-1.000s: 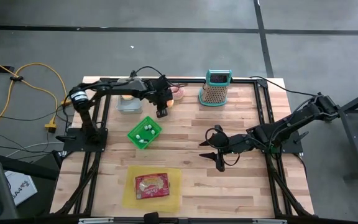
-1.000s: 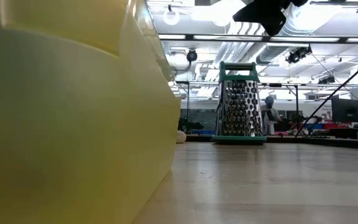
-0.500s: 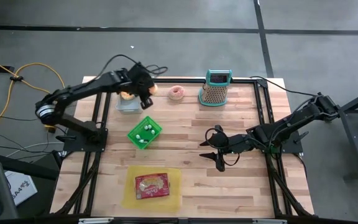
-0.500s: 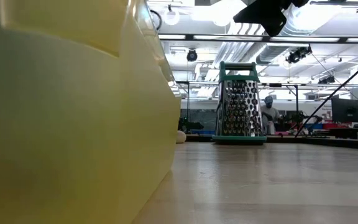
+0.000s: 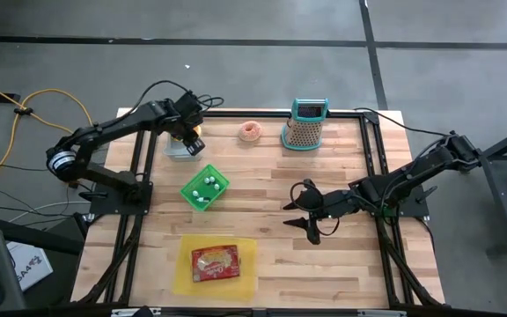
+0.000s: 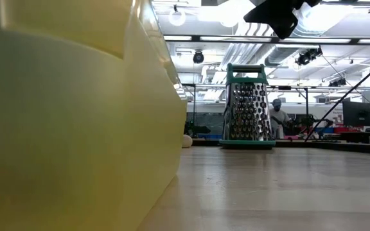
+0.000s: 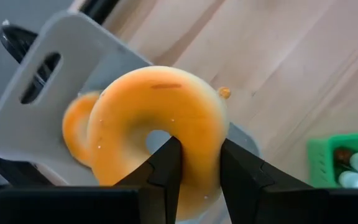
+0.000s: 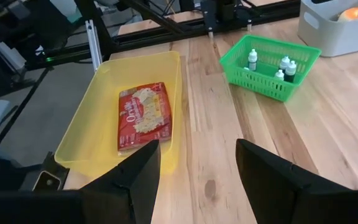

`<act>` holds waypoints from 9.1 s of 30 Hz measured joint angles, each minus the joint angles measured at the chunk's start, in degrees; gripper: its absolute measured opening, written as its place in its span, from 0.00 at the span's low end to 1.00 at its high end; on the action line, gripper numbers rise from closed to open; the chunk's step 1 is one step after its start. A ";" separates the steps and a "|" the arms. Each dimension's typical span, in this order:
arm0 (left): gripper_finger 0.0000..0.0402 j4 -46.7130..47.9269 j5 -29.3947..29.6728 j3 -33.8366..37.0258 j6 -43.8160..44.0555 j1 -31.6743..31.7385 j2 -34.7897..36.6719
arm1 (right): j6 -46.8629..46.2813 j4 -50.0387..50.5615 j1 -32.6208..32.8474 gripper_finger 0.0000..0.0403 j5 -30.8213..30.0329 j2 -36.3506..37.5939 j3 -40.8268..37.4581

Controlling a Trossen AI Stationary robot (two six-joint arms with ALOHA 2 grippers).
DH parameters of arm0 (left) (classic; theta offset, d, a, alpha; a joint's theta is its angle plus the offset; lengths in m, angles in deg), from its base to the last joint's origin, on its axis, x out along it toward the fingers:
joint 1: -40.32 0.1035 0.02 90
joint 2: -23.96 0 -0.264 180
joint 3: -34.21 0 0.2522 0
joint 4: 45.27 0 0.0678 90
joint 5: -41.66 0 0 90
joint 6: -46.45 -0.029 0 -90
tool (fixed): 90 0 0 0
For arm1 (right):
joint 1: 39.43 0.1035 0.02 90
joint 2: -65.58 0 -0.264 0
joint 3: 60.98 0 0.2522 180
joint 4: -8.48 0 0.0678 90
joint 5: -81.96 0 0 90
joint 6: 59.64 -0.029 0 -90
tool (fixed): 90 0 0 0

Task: Pick & Place Food Item
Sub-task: Put the yellow donut into the gray bin, then put the pink and brown donut into the gray bin

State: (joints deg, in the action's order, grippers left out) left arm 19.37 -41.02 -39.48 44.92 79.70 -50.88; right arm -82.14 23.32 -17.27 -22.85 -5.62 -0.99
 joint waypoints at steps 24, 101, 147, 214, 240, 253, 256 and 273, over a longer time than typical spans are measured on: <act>0.31 -2.05 1.52 6.04 4.60 0.00 0.00 | -1.48 1.77 0.04 0.49 0.20 0.00 -0.01; 0.48 -11.16 4.72 3.22 -6.38 -0.83 -0.04 | -1.68 1.84 1.86 0.49 -0.01 0.00 0.01; 0.48 -30.93 -7.90 -17.78 -17.03 -7.03 -27.62 | -1.27 2.17 1.86 0.49 -1.64 -0.52 0.01; 0.42 -24.33 -5.93 -21.28 -16.15 -7.41 -39.32 | -1.22 2.91 1.86 0.49 -1.57 -0.50 -0.01; 0.31 -24.42 -6.02 -21.24 -15.48 -7.41 -39.32 | -1.22 3.02 1.86 0.49 -1.53 -0.50 -0.01; 0.22 -24.48 -5.99 -21.22 -15.11 -7.41 -39.32 | -1.22 3.04 1.86 0.49 -1.51 -0.50 -0.01; 0.22 -24.48 -5.99 -21.22 -15.11 -7.41 -39.32 | -1.23 3.04 1.86 0.49 -1.51 -0.50 -0.01; 0.23 -16.68 -6.06 -21.17 -14.12 -7.30 -26.56 | -1.44 3.19 1.88 0.49 -1.14 -0.50 0.01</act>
State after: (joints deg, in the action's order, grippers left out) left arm 2.68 -47.09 -60.65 30.80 72.40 -77.45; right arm -83.58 26.51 -15.40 -23.99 -6.12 -0.98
